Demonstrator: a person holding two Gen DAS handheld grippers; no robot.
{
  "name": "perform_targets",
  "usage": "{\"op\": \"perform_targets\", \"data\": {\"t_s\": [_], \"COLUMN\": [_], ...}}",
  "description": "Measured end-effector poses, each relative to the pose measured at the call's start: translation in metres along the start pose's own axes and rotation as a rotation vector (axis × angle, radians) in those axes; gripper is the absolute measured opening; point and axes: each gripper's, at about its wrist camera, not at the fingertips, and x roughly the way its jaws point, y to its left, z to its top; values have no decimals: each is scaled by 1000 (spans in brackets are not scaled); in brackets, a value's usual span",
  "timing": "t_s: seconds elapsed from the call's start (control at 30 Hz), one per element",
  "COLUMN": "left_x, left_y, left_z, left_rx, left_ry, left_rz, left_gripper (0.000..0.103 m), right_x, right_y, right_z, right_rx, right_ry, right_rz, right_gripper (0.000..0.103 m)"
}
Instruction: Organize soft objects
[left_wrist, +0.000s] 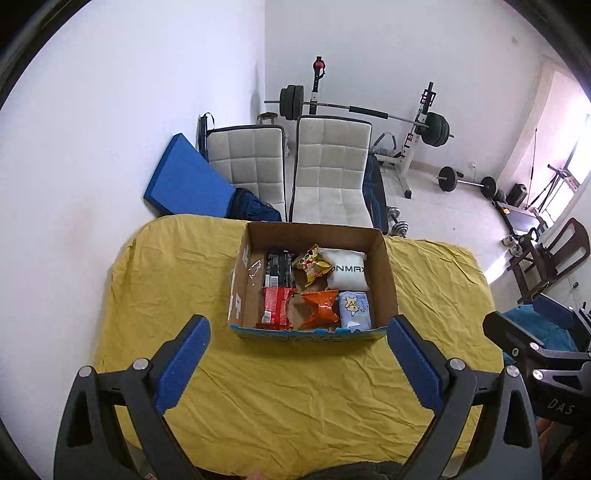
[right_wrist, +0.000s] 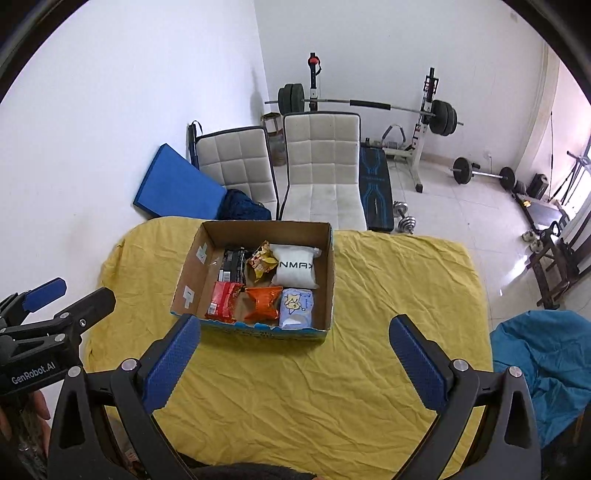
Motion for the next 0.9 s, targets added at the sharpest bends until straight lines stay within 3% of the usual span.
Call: {"op": "perform_targets", "data": {"t_s": [0.9], "left_x": [-14], "left_y": [-1], "left_z": [2], "left_rx": [-7], "left_ry": [-33], "left_rz": [11], "left_gripper": [98], "right_x": [-17], "right_y": [-10], "right_z": [2], "right_rx": [11], "right_ry": [-44], "right_rz": [-43], "right_gripper": [103]}}
